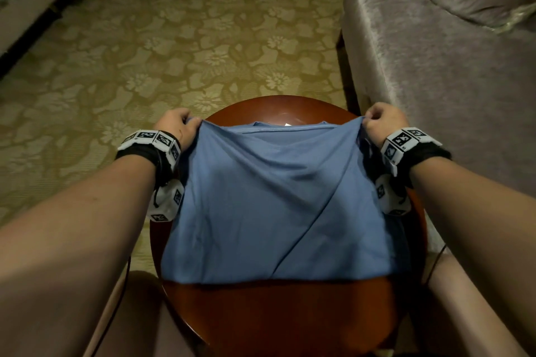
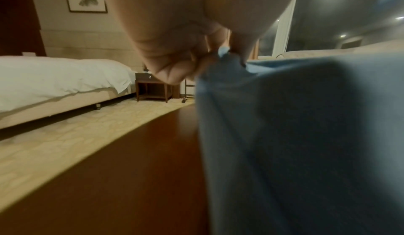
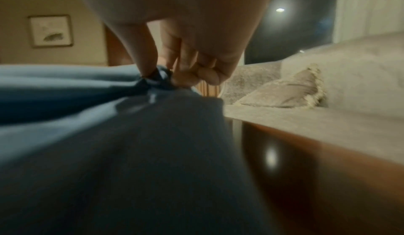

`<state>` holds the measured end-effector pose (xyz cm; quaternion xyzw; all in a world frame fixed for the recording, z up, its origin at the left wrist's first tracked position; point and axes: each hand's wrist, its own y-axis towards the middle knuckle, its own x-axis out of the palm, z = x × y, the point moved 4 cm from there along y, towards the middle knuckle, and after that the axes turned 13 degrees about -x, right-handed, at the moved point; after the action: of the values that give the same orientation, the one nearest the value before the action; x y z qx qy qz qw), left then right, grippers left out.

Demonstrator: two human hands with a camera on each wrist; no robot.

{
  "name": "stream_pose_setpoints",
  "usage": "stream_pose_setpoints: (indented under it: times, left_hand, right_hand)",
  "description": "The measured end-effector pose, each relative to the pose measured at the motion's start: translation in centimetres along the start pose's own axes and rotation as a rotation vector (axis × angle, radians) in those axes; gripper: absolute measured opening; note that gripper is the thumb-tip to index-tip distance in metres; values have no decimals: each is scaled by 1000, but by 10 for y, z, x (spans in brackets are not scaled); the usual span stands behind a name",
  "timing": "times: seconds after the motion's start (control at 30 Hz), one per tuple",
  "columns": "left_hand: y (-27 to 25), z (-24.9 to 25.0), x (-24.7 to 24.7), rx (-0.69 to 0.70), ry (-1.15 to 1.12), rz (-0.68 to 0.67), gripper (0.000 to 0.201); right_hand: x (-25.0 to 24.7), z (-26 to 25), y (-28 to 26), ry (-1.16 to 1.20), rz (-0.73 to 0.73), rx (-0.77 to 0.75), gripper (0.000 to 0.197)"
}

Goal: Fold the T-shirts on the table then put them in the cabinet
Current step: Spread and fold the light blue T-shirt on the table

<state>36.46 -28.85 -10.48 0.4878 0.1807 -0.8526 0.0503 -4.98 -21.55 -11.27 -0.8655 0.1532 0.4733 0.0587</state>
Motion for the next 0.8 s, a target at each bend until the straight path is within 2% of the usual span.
stream_pose_setpoints:
  times: [0.17, 0.4, 0.47, 0.53, 0.6, 0.7, 0.8]
  left_hand:
    - [6, 2, -20, 18, -39, 141, 24]
    - [26, -2, -9, -77, -26, 118, 24]
    - [28, -2, -3, -121, -60, 110, 23]
    - [29, -4, 2, -149, -41, 109, 38]
    - [22, -5, 3, -147, 33, 135, 51]
    - [7, -5, -6, -125, 112, 164, 55]
    - [-10, -7, -10, -106, 163, 113, 38]
  right_hand:
    - [-11, 0, 6, -30, 90, 41, 8]
    - [-11, -4, 22, -104, 35, 97, 18]
    - [-4, -1, 27, -43, 6, 89, 26]
    - [5, 2, 29, 34, -43, 59, 44]
    - [9, 2, 26, 27, -66, 38, 53]
    - [3, 4, 13, -15, -28, 40, 48]
    - [-6, 3, -13, -47, -48, 87, 28]
